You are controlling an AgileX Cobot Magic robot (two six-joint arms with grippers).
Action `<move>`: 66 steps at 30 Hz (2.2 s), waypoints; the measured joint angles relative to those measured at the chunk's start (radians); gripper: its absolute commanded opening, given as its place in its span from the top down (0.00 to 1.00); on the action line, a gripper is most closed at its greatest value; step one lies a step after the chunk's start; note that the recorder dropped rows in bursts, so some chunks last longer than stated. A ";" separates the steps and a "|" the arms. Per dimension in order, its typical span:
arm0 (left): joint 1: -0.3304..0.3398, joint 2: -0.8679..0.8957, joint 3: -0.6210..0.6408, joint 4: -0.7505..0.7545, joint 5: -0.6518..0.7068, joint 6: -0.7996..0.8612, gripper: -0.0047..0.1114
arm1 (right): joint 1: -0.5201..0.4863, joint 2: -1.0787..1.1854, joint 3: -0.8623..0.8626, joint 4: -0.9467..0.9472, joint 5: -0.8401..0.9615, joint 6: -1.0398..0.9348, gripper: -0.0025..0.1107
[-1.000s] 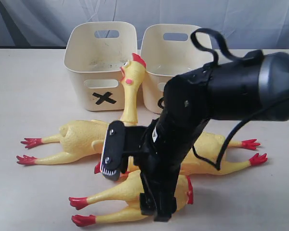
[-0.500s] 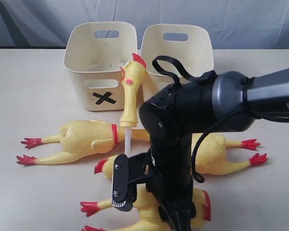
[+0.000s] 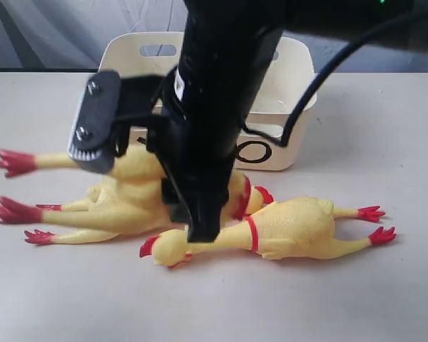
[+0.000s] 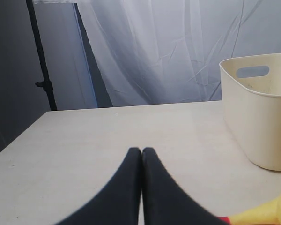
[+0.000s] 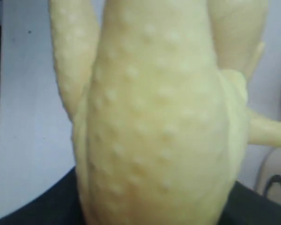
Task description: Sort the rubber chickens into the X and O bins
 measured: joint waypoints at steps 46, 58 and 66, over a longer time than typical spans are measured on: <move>0.000 0.000 0.000 0.000 0.000 0.000 0.96 | -0.138 0.275 -0.095 0.446 -1.211 -0.085 0.06; 0.000 0.000 0.000 0.000 0.000 0.000 0.96 | -0.138 0.182 -0.097 -0.076 -0.275 0.737 0.06; 0.000 0.000 0.000 0.000 0.000 0.000 0.96 | -0.138 0.182 0.128 -0.186 -0.622 1.437 0.06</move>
